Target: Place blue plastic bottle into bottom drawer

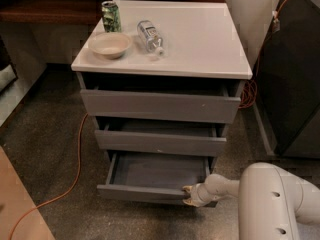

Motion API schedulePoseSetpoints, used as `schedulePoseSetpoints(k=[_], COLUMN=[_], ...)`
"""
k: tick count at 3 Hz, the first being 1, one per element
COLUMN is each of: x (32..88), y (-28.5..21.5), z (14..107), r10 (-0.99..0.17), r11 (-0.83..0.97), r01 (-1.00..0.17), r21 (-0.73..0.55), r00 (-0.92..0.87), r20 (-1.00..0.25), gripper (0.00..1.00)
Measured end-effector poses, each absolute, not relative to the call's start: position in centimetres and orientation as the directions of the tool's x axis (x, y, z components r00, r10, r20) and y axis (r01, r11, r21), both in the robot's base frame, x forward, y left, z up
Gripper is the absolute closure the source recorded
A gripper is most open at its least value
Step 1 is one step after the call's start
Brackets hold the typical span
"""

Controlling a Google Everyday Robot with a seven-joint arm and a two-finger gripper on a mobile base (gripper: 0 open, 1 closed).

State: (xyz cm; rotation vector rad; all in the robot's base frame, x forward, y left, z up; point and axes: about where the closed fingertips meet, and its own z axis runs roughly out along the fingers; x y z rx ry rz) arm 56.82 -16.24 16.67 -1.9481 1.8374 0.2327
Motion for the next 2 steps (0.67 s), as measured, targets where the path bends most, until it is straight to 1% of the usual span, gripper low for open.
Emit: schedulePoseSetpoints(k=[2], x=[56.80], y=[-16.24], z=[16.75], r10=[-0.903], r11=[-0.012], r01=[-0.979], r21=[-0.205], r00=[0.099], r20=[-0.419], gripper=[1.00])
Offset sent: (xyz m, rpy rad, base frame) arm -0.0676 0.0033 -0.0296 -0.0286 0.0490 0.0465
